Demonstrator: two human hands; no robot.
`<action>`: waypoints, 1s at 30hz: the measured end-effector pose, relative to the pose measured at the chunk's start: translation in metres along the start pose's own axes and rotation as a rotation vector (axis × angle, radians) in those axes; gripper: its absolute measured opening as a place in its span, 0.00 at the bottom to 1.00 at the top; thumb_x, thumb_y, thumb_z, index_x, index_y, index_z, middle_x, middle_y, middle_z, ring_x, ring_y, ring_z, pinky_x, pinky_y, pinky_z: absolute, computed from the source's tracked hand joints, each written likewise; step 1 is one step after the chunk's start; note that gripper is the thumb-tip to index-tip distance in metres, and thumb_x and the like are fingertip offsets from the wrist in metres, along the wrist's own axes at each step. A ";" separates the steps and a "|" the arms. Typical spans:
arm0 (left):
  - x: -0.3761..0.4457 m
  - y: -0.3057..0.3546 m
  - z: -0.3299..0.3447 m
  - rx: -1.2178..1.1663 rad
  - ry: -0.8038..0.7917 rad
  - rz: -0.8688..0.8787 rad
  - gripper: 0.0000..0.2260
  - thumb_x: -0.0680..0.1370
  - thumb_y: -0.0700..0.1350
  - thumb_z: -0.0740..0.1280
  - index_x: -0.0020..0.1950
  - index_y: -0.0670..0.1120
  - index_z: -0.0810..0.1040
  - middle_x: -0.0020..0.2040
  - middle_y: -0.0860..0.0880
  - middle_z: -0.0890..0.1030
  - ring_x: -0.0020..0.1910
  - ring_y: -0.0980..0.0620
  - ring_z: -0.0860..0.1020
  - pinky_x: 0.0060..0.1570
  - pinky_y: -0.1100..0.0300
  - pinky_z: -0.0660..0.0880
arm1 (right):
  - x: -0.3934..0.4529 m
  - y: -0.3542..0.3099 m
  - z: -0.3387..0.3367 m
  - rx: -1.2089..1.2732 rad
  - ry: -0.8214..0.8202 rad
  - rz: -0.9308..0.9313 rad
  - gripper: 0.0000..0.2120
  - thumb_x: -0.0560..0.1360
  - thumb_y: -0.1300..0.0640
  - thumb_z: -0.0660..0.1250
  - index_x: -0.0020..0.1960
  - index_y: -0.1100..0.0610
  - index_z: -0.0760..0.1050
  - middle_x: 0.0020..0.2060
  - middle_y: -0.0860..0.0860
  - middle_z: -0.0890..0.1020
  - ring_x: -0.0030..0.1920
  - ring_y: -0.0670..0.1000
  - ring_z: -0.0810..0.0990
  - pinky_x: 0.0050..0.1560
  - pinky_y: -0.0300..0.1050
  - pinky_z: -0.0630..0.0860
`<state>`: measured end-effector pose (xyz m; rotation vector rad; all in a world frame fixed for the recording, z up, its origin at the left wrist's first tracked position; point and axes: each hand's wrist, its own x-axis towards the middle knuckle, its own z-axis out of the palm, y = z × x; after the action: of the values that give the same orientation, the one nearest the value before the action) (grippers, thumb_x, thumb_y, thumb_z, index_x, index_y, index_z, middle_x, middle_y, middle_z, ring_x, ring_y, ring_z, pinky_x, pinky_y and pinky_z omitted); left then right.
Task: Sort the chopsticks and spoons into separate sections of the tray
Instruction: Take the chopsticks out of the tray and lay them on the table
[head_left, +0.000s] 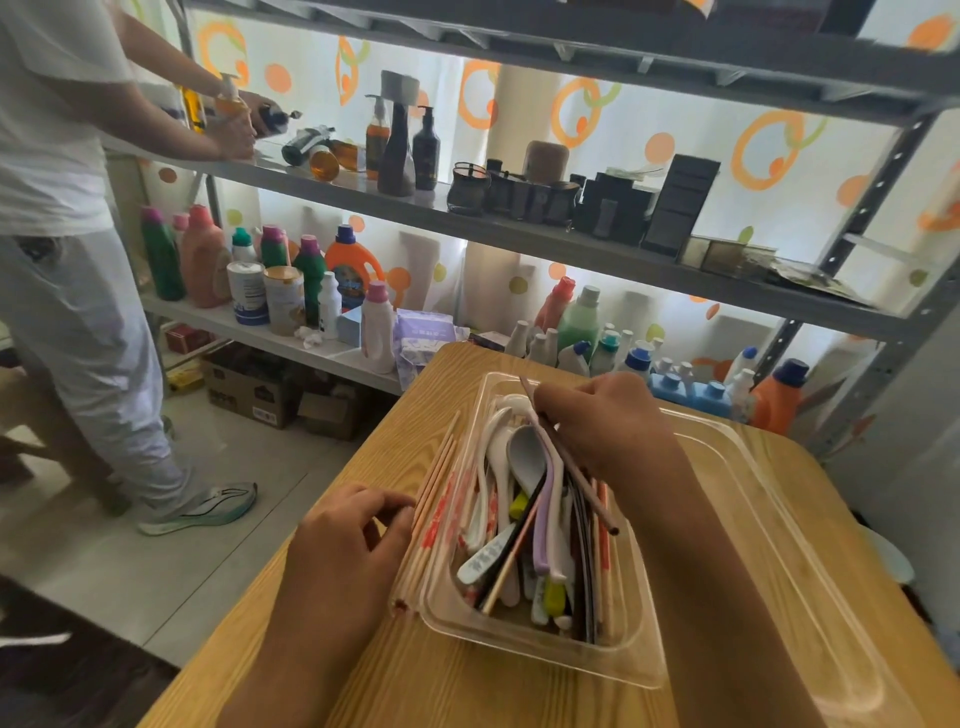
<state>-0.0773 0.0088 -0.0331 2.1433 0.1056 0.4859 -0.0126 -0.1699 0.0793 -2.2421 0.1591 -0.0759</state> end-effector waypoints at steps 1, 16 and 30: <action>0.000 0.001 0.000 -0.037 0.006 -0.005 0.04 0.76 0.46 0.69 0.48 0.55 0.81 0.40 0.61 0.79 0.39 0.63 0.76 0.34 0.69 0.70 | 0.000 0.000 0.002 0.047 0.026 -0.036 0.15 0.76 0.49 0.68 0.38 0.58 0.80 0.37 0.56 0.82 0.31 0.46 0.76 0.31 0.36 0.72; -0.007 0.016 -0.008 -0.393 -0.082 0.036 0.07 0.69 0.55 0.67 0.44 0.58 0.83 0.38 0.59 0.83 0.38 0.57 0.81 0.37 0.61 0.78 | -0.003 0.002 0.018 0.374 -0.005 -0.192 0.11 0.81 0.57 0.63 0.43 0.58 0.79 0.30 0.53 0.84 0.28 0.49 0.82 0.28 0.38 0.79; -0.003 0.008 -0.005 -0.129 -0.026 -0.050 0.05 0.76 0.49 0.68 0.41 0.59 0.78 0.37 0.60 0.81 0.40 0.64 0.79 0.34 0.68 0.71 | 0.007 0.011 -0.001 0.173 0.110 -0.131 0.13 0.81 0.51 0.64 0.42 0.57 0.81 0.28 0.50 0.82 0.26 0.44 0.78 0.32 0.39 0.75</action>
<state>-0.0832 0.0074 -0.0250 2.0154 0.1094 0.4243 -0.0068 -0.1779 0.0715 -2.0741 0.0615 -0.2735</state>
